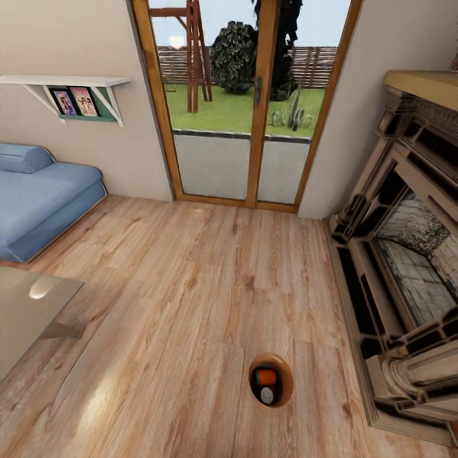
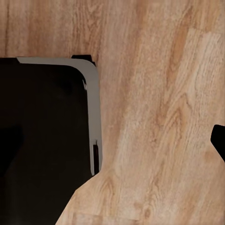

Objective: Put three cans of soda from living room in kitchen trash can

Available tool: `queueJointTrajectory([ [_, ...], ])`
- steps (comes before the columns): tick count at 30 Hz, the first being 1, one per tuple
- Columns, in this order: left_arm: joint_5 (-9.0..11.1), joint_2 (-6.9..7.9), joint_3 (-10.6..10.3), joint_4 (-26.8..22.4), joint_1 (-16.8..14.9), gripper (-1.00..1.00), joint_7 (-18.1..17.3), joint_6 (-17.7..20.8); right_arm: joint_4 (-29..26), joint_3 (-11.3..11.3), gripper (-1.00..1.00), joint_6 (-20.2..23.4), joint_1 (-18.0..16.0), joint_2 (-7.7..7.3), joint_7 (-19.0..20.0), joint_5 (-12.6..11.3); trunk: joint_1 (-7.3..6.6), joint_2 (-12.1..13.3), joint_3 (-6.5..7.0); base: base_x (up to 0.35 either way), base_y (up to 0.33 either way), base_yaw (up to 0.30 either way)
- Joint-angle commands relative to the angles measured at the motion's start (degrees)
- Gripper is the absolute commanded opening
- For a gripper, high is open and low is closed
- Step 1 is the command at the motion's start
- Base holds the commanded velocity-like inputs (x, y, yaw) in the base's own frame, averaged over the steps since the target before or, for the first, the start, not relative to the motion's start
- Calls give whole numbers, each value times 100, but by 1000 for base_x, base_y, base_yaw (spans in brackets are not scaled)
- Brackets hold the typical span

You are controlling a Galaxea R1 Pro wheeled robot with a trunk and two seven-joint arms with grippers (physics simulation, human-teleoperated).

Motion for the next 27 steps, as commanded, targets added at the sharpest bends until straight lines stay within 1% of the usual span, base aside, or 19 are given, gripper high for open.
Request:
queueJointTrajectory([
  [1,0,-2,0,0,0,100,0,0,0,1,100,0,0,0,0,0,0,0,10,0,0,0],
  [27,2,-6,0,0,0,100,0,0,79,5,100,1,0,1,0,10,0,0,255,0,0,0],
])
